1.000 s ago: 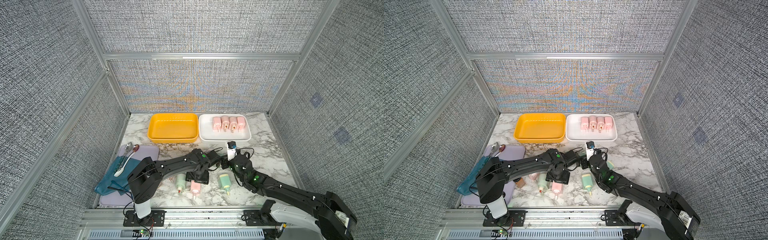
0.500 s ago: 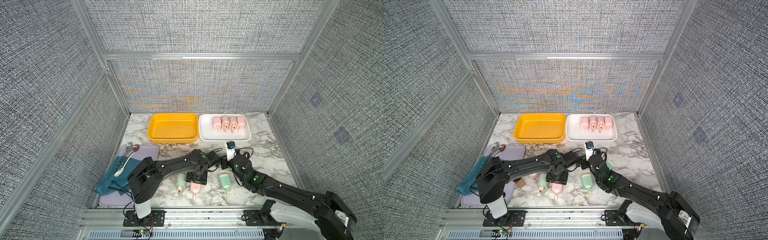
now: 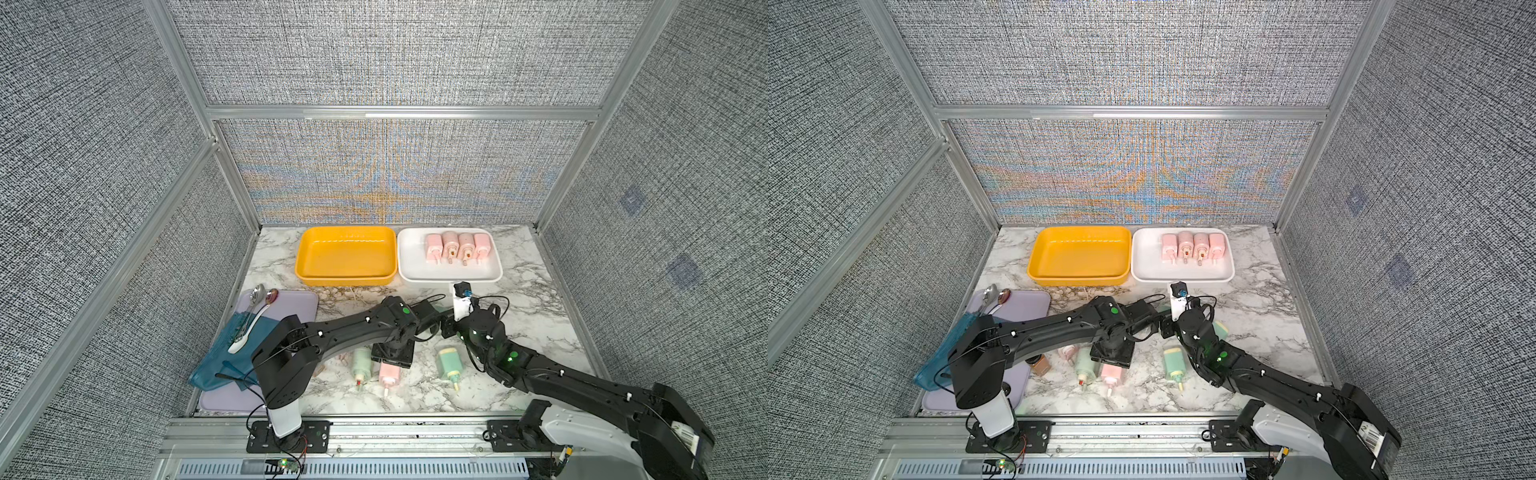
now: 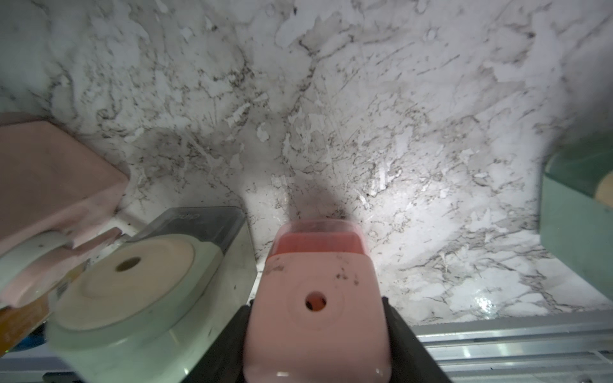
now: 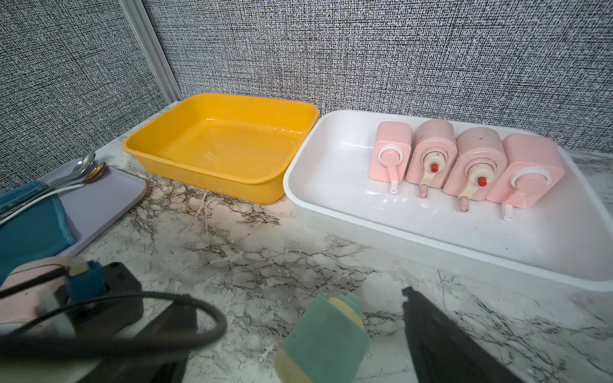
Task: Place the pencil sharpeners by color into the storage box
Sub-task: Pick up the pencil sharpener from the center of the board.
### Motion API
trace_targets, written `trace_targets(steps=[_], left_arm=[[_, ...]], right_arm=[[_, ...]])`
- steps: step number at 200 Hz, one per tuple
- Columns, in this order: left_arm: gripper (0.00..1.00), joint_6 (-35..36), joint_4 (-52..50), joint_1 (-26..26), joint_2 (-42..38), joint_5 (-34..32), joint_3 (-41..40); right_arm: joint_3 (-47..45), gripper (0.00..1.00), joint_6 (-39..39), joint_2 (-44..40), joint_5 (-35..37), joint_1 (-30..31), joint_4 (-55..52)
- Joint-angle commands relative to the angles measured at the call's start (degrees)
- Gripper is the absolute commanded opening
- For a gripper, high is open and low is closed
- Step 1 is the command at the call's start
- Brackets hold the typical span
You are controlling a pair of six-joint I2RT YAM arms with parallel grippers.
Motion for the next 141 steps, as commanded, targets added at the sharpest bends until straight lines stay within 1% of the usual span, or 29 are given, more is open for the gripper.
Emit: trace_targets(steps=[1, 28, 43, 79, 102, 141], left_arm=[[0.00, 2.3, -2.3, 0.1, -0.9, -3.0, 1.5], [0.00, 4.4, -2.4, 1.0, -1.2, -3.6, 3.7], [0.00, 5.6, -2.2, 1.9, -1.2, -4.0, 5.1], [0.00, 7.2, 0.3, 5.2, -1.6, -4.5, 8.1], [0.00, 6.2, 3.4, 7.7, -2.5, -4.1, 9.2], [0.00, 1.2, 8.3, 11.0, -4.3, -5.3, 10.3]], right_arm=[[0.0, 0.99, 0.6, -0.6, 2.6, 0.0, 2.9], [-0.1, 0.99, 1.9, -1.0, 8.0, 0.0, 2.1], [-0.2, 0.99, 2.1, -1.0, 9.8, -0.2, 1.5], [-1.0, 0.99, 1.0, -0.6, 10.3, -0.8, 0.7], [-2.2, 0.99, -2.6, -1.0, 8.1, -1.0, 1.2], [-5.9, 0.99, -8.8, -3.3, -0.4, -1.0, 6.3]])
